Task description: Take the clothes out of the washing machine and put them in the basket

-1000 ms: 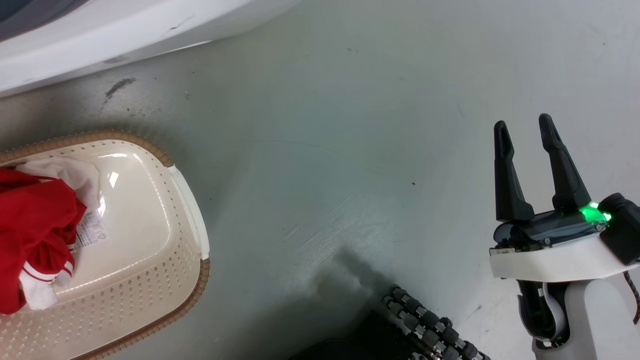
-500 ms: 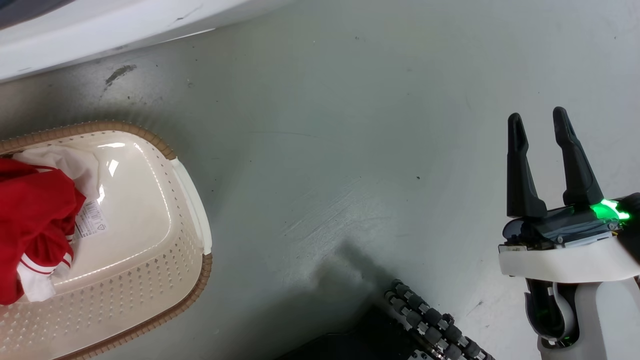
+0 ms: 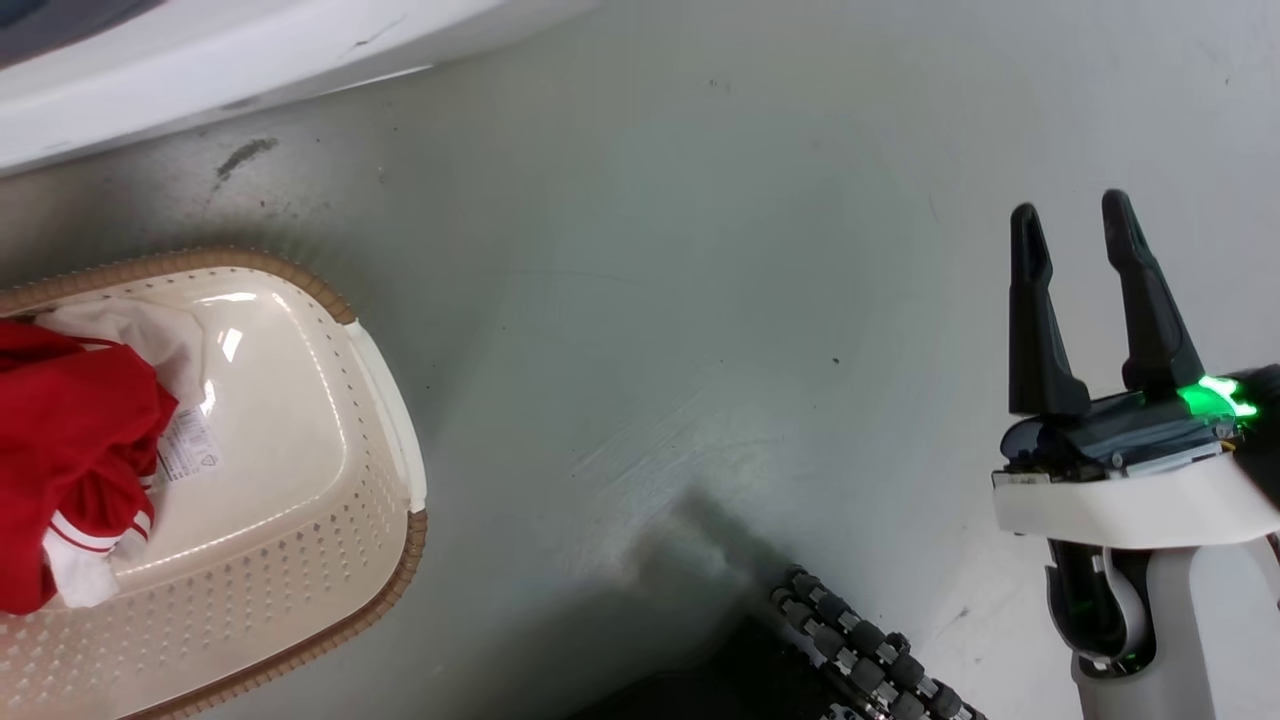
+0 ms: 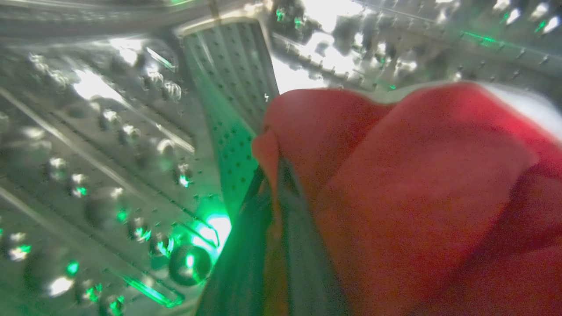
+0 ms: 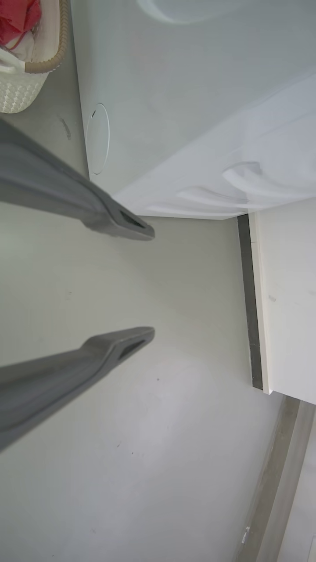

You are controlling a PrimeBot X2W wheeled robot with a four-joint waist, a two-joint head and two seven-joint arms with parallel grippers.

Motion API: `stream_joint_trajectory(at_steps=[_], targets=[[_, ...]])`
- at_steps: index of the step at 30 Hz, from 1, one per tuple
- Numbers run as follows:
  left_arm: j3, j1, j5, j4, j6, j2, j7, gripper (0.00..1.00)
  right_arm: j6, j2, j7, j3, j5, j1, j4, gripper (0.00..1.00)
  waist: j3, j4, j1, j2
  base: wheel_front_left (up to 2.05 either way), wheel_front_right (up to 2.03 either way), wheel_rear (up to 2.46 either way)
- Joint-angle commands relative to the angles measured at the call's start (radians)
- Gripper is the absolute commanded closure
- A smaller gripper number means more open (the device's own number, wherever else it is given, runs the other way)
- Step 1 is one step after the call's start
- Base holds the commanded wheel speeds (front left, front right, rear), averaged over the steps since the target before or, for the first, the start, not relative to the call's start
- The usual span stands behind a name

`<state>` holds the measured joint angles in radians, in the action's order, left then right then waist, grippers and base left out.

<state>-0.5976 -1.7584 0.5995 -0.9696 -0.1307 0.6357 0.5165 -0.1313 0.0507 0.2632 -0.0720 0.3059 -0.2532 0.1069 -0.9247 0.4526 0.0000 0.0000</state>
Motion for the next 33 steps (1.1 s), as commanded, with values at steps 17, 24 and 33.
stream_joint_trajectory(at_steps=[17,24,33], targets=[[-0.123,0.307,0.09,0.052,0.001,-0.008,-0.616,1.0,0.001,0.0,0.002,0.075,-0.126,0.009,-0.03,0.0,0.259,-0.146,0.0,0.0,0.0,0.0,0.0],[-0.133,0.448,0.108,0.026,0.001,-0.058,-0.766,1.0,0.001,0.0,0.002,0.091,-0.169,0.038,-0.044,0.0,0.381,-0.205,0.0,0.0,0.0,0.0,0.0],[-0.002,0.702,0.058,0.217,0.048,-0.101,-0.781,1.0,0.001,0.0,0.002,0.095,-0.209,0.074,-0.064,0.0,0.517,-0.274,0.0,0.0,0.0,0.0,0.0]])
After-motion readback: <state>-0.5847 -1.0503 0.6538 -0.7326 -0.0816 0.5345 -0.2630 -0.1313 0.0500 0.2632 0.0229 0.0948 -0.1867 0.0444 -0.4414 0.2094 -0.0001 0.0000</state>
